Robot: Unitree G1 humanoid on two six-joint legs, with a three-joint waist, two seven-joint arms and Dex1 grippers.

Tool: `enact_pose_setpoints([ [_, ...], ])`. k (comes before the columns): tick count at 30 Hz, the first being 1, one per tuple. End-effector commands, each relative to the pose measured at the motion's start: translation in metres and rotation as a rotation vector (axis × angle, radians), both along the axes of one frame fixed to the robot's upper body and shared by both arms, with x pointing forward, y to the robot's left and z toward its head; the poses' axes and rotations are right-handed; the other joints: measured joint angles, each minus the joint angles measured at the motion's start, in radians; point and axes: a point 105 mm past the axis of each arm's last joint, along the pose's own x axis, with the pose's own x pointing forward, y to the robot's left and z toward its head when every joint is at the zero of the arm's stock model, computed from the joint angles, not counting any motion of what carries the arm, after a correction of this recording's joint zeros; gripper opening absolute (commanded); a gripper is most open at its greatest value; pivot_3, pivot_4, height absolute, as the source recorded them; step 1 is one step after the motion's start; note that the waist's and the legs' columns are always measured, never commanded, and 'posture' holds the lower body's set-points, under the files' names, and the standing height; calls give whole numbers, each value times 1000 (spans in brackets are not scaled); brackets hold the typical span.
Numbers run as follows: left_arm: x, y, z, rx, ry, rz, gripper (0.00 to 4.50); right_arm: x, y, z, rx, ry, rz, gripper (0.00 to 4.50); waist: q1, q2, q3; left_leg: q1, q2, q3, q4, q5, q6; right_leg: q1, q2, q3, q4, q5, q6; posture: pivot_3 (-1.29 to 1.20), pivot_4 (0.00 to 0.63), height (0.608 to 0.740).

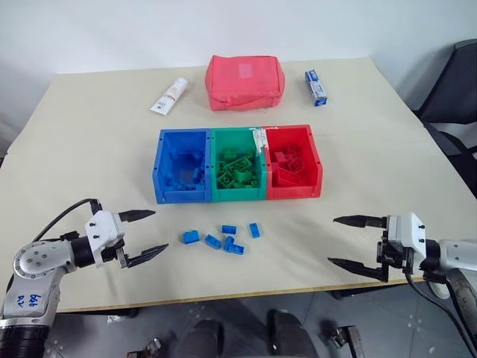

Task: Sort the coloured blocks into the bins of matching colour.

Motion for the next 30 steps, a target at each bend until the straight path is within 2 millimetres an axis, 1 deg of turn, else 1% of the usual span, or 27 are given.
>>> enact_pose_setpoints([
  [1, -4, -2, 7, 17, -36, -16, 4457, 4, 5, 6, 4, -37, 10, 4500, 0, 0, 0, 0, 0, 0, 0, 0, 0, 0, 0, 0, 0, 0, 0, 0, 150, 740],
  [3, -4, -1, 10, -23, -19, 1, 4457, 8, 15, 5, 19, -15, 17, 4500, 0, 0, 0, 0, 0, 0, 0, 0, 0, 0, 0, 0, 0, 0, 0, 0, 150, 740],
  [5, -13, -3, 14, -81, 8, -44, 4457, 14, 34, 1, 6, 16, 45, 4500, -4, 0, 0, 0, 0, 0, 0, 0, 0, 0, 0, 0, 0, 0, 0, 0, 150, 740],
  [7, -19, -5, 16, -100, 27, -78, 4457, 18, 47, -1, -3, 35, 64, 4500, -4, 0, 0, 0, 1, 0, 0, 0, -1, -1, -2, 0, 1, 0, 0, 0, 150, 740],
  [10, -32, -7, 13, -106, 35, -127, 4457, 31, 73, -6, -43, 63, 94, 4500, -4, 0, 0, 0, 1, 0, 0, 0, -1, -1, -2, 0, 1, 0, 0, 0, 150, 740],
  [12, -37, -9, 12, -115, 25, -141, 4457, 38, 88, -7, -37, 96, 112, 4500, -3, 0, 0, 0, 1, 0, 0, 0, -1, -1, -1, 0, 0, 0, -1, 0, 150, 740],
  [13, -41, -11, 10, -118, 17, -140, 4457, 41, 99, -12, -54, 119, 136, 4500, -3, 0, 0, 0, 1, 0, 0, 0, -1, -1, -2, 0, 0, 0, -1, 0, 150, 740],
  [15, -45, -15, 7, -124, 11, -138, 4457, 43, 115, -23, -97, 144, 179, 4500, -2, 0, 0, 0, 1, 0, 0, 0, -1, -1, -1, 0, 0, 0, -1, 0, 150, 740],
  [18, -47, -20, 6, -134, -1, -133, 4457, 48, 127, -36, -145, 137, 204, 4500, 3, 0, 0, -1, 1, -2, 0, 0, -1, -1, -1, -2, 0, 0, -1, 0, 150, 740],
  [21, -47, -23, 7, -150, -13, -124, 4457, 55, 133, -40, -147, 126, 204, 4500, -1, 0, 0, -1, -1, -1, 1, 0, 0, -1, -1, -2, 0, 0, -2, 0, 150, 740],
  [24, -48, -25, 8, -156, -16, -121, 4500, 58, 135, -42, -149, 114, 224, 3908, -3, -1, 0, -1, -1, -1, 1, 0, 0, -1, 0, -2, 1, 0, -1, 0, 150, 740],
  [25, -47, -26, 8, -157, -16, -120, 4500, 58, 136, -42, -150, 113, 234, 3634, -3, 0, 0, 0, 0, -1, 1, 0, -1, -1, 0, -2, 1, 0, -1, 0, 150, 740],
  [27, -46, -26, 8, -162, -20, -113, 4500, 59, 135, -42, -154, 109, 238, 2956, -4, 0, 0, 0, 0, -1, 1, 0, -1, -1, 1, -2, 1, 0, -2, 0, 150, 740],
  [29, -44, -25, 10, -172, -31, -101, 4500, 61, 133, -42, -156, 104, 233, 2188, -4, 0, 0, 0, 0, -1, 1, 0, -1, -1, 1, -2, 1, 0, -2, 0, 150, 740],
  [30, -43, -25, 12, -180, -38, -94, 4500, 62, 133, -41, -154, 98, 230, 1949, -3, 0, 0, 0, 0, -1, 1, 0, -1, -1, 1, -2, 1, 0, -2, 0, 150, 740],
])
